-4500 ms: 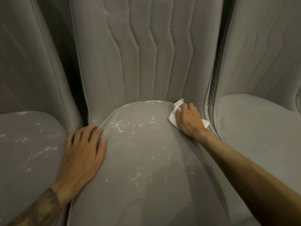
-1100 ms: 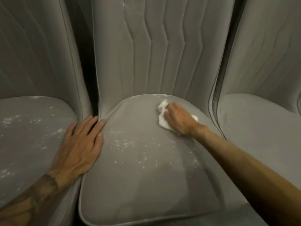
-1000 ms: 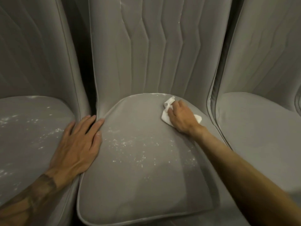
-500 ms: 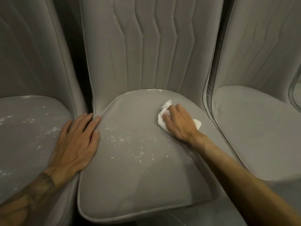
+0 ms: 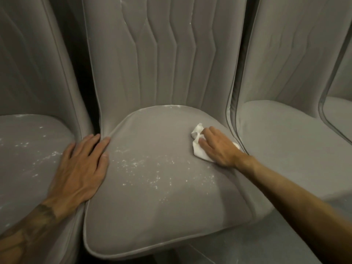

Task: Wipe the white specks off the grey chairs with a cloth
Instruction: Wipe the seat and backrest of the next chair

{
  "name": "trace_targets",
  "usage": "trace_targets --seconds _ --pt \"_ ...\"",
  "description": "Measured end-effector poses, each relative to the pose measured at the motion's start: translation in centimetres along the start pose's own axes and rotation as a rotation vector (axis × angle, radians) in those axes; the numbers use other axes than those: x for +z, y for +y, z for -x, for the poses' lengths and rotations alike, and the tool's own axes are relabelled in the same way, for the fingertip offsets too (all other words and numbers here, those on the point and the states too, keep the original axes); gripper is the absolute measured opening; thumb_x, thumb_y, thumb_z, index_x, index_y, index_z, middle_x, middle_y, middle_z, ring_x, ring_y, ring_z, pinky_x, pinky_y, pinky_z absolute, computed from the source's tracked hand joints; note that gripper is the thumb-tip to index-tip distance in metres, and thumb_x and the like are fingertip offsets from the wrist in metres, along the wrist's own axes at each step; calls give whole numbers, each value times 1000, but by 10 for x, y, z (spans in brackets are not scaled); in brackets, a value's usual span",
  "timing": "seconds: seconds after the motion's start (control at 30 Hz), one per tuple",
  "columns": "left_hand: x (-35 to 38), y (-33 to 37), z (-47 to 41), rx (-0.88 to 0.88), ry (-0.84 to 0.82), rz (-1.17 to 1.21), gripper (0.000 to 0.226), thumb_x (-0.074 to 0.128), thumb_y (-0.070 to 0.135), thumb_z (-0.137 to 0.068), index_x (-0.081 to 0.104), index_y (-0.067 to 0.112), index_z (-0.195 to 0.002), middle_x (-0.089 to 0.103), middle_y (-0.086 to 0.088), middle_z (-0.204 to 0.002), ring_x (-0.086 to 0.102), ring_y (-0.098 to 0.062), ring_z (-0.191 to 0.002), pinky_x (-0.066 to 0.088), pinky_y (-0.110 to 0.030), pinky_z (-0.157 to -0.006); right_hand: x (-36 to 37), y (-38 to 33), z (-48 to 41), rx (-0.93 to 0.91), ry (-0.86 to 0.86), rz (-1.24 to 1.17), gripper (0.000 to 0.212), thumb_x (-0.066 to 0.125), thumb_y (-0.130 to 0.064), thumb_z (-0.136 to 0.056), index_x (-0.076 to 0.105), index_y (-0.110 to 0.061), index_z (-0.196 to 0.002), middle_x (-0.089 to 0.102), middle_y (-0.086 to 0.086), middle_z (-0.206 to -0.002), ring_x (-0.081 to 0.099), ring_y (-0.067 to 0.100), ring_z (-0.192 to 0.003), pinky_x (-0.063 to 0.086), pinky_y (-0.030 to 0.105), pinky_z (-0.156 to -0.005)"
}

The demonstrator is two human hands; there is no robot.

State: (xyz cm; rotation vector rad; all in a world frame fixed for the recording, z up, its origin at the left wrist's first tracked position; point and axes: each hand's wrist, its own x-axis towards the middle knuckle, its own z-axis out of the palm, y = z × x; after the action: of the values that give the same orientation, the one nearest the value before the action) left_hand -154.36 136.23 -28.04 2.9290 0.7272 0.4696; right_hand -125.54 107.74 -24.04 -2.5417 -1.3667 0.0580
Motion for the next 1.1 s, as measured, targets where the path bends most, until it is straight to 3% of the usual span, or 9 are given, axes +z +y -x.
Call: trace_targets --seconds 0.13,0.33,0.53,0.73,0.83,0.93,1.03,1.1 --pt "1 0 -2 6 21 -6 57 26 40 -106 46 17 -154 49 -12 -156 42 -30 -147 30 -54 -120 -10 21 0 275 136 -18 26 38 -23 -104 51 -2 -97 56 20 -102 50 35 -95 38 47 -91" --pt "2 -2 -3 18 17 -10 58 23 42 -106 44 18 -155 49 -12 -156 42 -30 -147 30 -54 -120 14 -38 35 -20 36 -99 21 31 -40 -105 40 -24 -93 45 1 -93 42 20 -81 36 36 -80" --pt "1 1 -3 -1 15 5 57 23 42 -106 44 19 -154 48 -12 -156 41 -30 -148 28 -53 -120 -10 -12 35 215 148 23 24 38 -18 -105 53 -1 -98 54 20 -98 48 36 -87 38 51 -84" --pt "8 -7 -5 10 13 2 58 18 46 -107 41 22 -155 46 -11 -156 40 -30 -147 29 -53 -119 6 -54 63 -19 19 -53 21 34 -32 -106 46 -17 -97 48 7 -96 45 26 -86 36 39 -82" --pt "11 -8 -5 17 10 -2 58 18 46 -107 40 23 -156 46 -10 -157 39 -29 -148 29 -53 -119 -14 -18 55 187 31 51 29 31 -29 -106 51 -8 -104 52 12 -104 47 28 -93 36 40 -88" --pt "10 -7 -4 13 23 -1 57 21 44 -107 41 22 -155 46 -11 -156 39 -29 -148 27 -52 -119 -2 -25 51 334 16 293 38 16 -30 -106 48 -11 -115 51 8 -117 45 25 -99 34 38 -88" --pt "9 -5 -4 7 25 6 55 23 43 -106 42 21 -153 47 -11 -155 40 -30 -147 28 -54 -119 18 -64 67 105 17 166 36 21 -26 -106 52 -10 -110 51 10 -111 45 27 -92 34 41 -80" --pt "8 -5 -5 12 22 10 55 24 42 -106 43 20 -153 47 -12 -155 40 -30 -146 28 -54 -118 8 -61 71 97 30 18 29 28 -26 -106 51 -9 -105 51 11 -105 45 28 -90 34 39 -81"
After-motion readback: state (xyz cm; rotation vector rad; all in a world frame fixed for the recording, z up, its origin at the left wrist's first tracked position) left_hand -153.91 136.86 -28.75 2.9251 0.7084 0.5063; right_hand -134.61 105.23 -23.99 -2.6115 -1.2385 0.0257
